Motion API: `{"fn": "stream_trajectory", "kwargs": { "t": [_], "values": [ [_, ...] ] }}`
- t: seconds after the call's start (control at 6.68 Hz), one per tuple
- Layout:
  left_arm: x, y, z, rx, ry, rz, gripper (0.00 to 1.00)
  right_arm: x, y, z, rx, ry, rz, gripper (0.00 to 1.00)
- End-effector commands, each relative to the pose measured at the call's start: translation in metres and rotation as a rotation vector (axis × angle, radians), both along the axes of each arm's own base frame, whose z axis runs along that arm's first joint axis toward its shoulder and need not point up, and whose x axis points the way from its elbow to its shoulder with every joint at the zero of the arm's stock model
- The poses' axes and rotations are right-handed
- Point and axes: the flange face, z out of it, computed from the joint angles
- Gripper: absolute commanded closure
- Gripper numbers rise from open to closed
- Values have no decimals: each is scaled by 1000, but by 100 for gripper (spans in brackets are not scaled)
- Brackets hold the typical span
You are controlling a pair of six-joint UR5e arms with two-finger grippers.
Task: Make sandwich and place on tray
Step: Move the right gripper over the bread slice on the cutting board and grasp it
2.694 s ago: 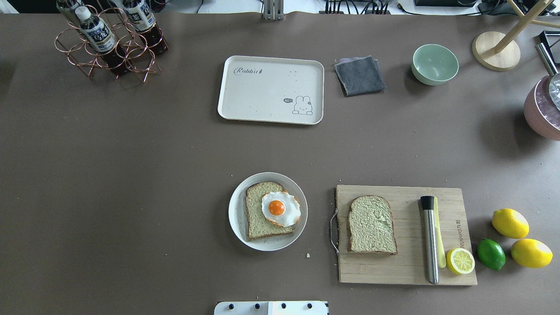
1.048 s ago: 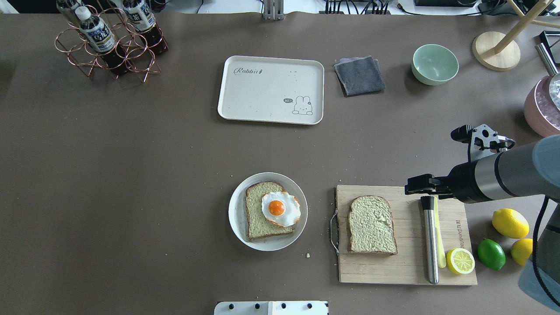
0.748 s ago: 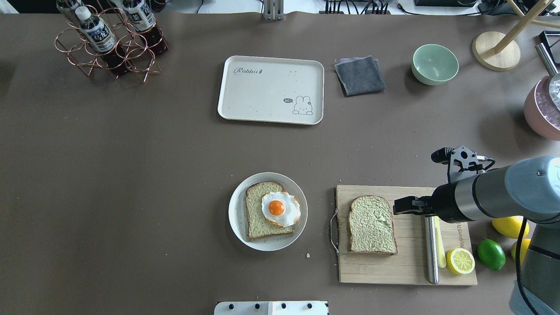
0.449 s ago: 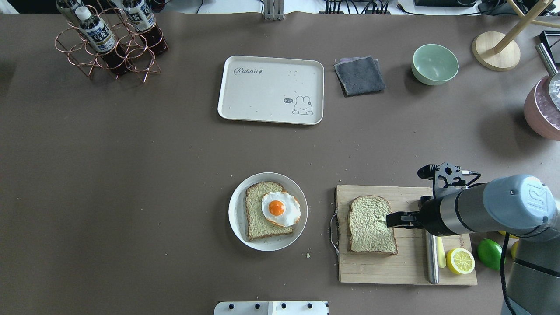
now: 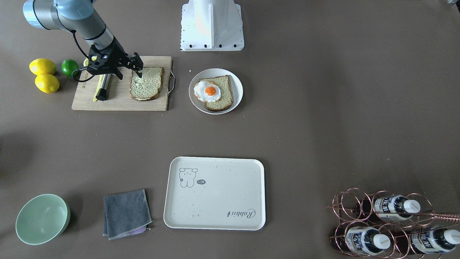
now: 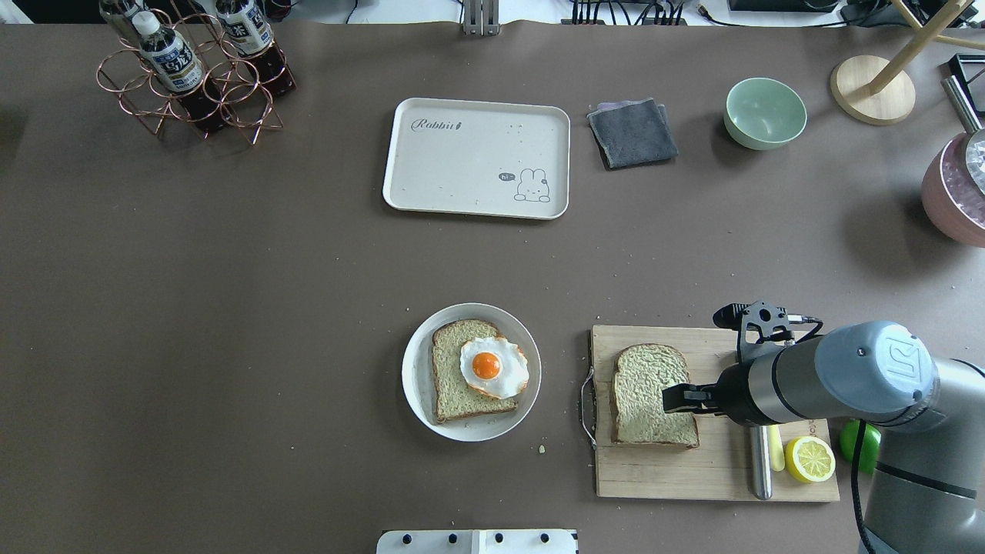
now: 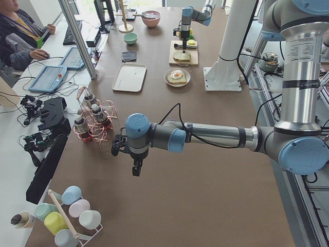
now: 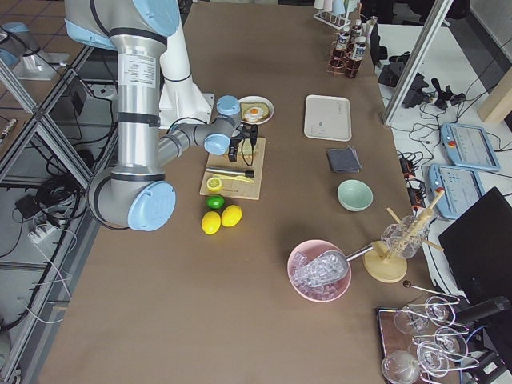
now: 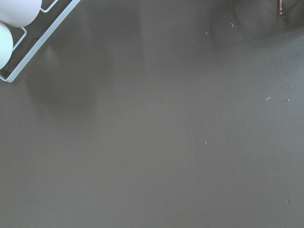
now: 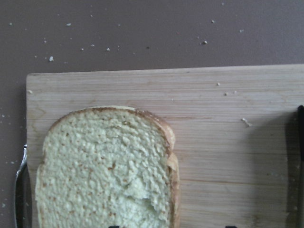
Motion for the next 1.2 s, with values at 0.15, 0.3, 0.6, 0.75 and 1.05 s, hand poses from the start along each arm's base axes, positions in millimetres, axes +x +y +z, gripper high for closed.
{"fn": "stream_trajectory", "kwargs": {
  "t": [0.15,0.3,0.6,0.75,1.05],
  "values": [
    [0,0,0,0,0,-1,2,-5,1,-4,-4,-10,-9,80],
    [0,0,1,-2,0,-1,2,-5,1,-5,-3,-12,-9,100],
    [0,1,2,-5,0,-1,2,-6,0,-4,-3,-10,-7,100],
    [0,1,4,-8,0,-1,2,-3,-3,-7,-3,-17,-4,100],
    [0,1,3,-7,0,-1,2,43,-46,-45,-65,-129,-14,100]
  ]
}}
